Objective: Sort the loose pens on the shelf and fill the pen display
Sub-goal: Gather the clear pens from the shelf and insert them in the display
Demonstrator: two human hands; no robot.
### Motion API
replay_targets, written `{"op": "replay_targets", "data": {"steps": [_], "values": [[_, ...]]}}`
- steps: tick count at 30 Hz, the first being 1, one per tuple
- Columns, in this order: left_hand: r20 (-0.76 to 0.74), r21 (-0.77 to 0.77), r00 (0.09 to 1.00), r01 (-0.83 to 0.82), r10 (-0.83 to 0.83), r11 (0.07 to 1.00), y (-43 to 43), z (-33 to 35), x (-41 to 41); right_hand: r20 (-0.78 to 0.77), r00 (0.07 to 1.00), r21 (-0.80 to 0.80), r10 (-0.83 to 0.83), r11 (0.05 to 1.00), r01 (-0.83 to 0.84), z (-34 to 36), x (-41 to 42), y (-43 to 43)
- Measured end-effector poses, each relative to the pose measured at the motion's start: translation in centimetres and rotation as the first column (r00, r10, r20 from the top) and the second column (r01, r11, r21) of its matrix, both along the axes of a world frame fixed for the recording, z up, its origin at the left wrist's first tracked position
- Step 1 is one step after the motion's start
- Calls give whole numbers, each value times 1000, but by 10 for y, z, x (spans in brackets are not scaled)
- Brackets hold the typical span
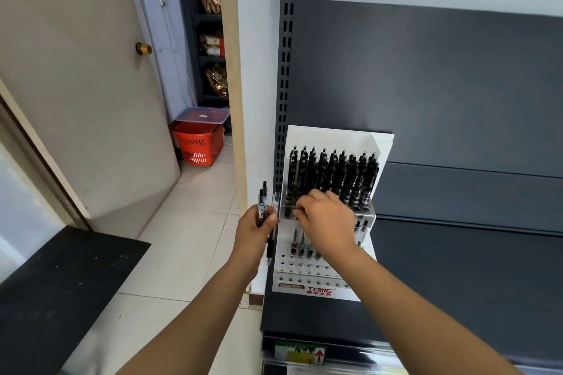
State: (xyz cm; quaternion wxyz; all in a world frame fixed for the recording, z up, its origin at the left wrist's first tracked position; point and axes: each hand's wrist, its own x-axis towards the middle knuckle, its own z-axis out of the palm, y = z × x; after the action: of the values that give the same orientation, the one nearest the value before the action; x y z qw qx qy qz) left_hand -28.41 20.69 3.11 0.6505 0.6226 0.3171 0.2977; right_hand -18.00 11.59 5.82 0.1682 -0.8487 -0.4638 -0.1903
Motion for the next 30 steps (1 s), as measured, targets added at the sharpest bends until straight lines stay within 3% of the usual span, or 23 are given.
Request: {"op": "replay_targets", "data": {"steps": [8, 10, 12, 17, 24, 30], "values": [[21, -33, 1000, -21, 22, 999, -12, 4, 5, 3, 995, -69, 103, 992, -103, 1, 6, -5], [22, -43, 999, -29, 30, 999, -12, 5, 5, -82, 990, -102, 117, 987, -125, 6, 8, -6], [23, -45, 999, -35, 36, 998, -13, 6, 6, -220, 967, -2, 131, 991, -135, 16, 7, -7], [24, 25, 999, -29, 29, 999, -18, 10, 7, -549, 809, 201, 207, 973, -113, 34, 5, 1], [-2, 106, 1000, 5, -5, 994, -19, 14, 7, -729, 614, 391, 303, 920, 10, 36, 5, 3], [-29, 72, 998, 56, -54, 996, -12, 8, 1, -439, 840, 307, 319, 932, -194, 31, 4, 0]]}}
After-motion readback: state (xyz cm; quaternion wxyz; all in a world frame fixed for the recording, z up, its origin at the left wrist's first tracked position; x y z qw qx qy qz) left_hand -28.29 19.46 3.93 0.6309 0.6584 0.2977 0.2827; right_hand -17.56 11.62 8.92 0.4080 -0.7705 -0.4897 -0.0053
